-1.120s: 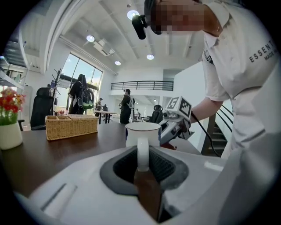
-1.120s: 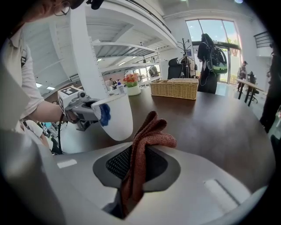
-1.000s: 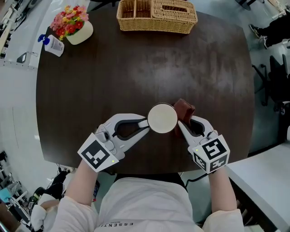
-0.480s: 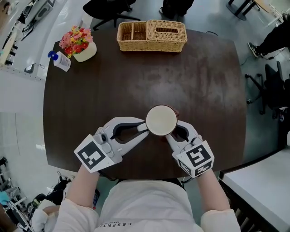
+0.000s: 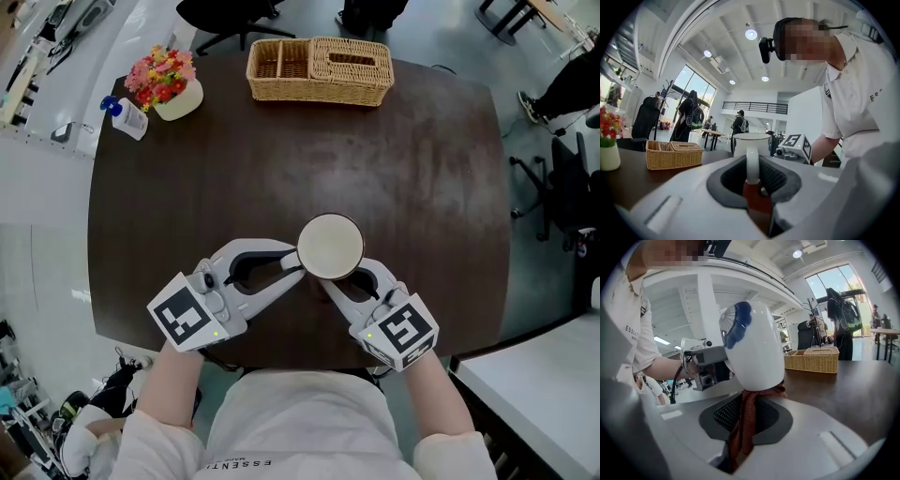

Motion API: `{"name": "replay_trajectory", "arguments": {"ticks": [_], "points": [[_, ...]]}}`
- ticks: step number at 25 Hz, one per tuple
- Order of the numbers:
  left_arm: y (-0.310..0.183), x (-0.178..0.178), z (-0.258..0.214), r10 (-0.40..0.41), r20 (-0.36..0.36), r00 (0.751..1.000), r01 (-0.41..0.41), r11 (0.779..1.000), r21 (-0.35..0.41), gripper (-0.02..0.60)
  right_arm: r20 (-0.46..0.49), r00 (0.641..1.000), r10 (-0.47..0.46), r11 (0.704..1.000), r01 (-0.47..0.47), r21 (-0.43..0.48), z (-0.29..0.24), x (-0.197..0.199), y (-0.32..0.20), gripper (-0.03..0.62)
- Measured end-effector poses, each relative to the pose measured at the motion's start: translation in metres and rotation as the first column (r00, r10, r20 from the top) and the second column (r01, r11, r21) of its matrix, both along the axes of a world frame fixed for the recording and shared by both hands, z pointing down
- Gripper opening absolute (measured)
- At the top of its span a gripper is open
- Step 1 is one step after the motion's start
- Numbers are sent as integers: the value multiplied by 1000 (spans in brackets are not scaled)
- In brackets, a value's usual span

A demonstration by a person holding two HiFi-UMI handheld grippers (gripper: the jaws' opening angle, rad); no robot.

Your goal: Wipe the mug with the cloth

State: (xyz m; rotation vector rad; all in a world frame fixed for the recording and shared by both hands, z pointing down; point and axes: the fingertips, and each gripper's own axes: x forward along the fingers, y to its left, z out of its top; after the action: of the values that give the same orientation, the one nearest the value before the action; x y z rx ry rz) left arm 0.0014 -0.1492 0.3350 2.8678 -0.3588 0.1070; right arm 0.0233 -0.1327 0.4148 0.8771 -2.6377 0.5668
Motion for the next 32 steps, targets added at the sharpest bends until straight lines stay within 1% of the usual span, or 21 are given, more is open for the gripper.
{"name": "replay_trajectory", "arguments": {"ticks": [3, 6, 9, 13, 16, 17, 21, 24, 28, 32], "points": [[2, -1, 2, 3, 15, 1000, -3, 1000, 6, 66, -39, 998, -47, 999, 47, 0, 3, 4, 7, 84], [0, -4, 4, -2, 35, 999, 1, 1000, 22, 66, -70, 997, -41, 999, 41, -8, 7, 18, 8, 84], [0, -6, 10, 4, 65, 998, -7, 999, 46, 66, -102, 994, 45, 999, -47, -21, 12, 42, 0, 84], [4, -5, 31, 15, 115, 993, -22, 998, 60, 66, -162, 966, 203, 978, -207, -5, 20, 78, -16, 84], [3, -3, 49, 41, 146, 989, -61, 989, 137, 66, -174, 950, 258, 966, -259, 17, 23, 86, -26, 84], [3, -2, 57, 42, 152, 988, -64, 988, 144, 66, -178, 948, 265, 964, -265, 27, 24, 86, -28, 84], [7, 1, 91, 35, 180, 983, -56, 992, 114, 66, -198, 942, 271, 963, -266, 55, 28, 82, -30, 84], [11, 4, 113, 53, 212, 976, -80, 990, 120, 66, -203, 945, 255, 967, -246, 68, 31, 79, -29, 84], [16, 1, 137, 62, 262, 963, -100, 986, 134, 66, -227, 948, 225, 972, -203, 117, 33, 75, -27, 84], [18, -4, 147, 56, 252, 966, -86, 991, 107, 66, -234, 948, 218, 974, -195, 117, 35, 77, -26, 84]]}}
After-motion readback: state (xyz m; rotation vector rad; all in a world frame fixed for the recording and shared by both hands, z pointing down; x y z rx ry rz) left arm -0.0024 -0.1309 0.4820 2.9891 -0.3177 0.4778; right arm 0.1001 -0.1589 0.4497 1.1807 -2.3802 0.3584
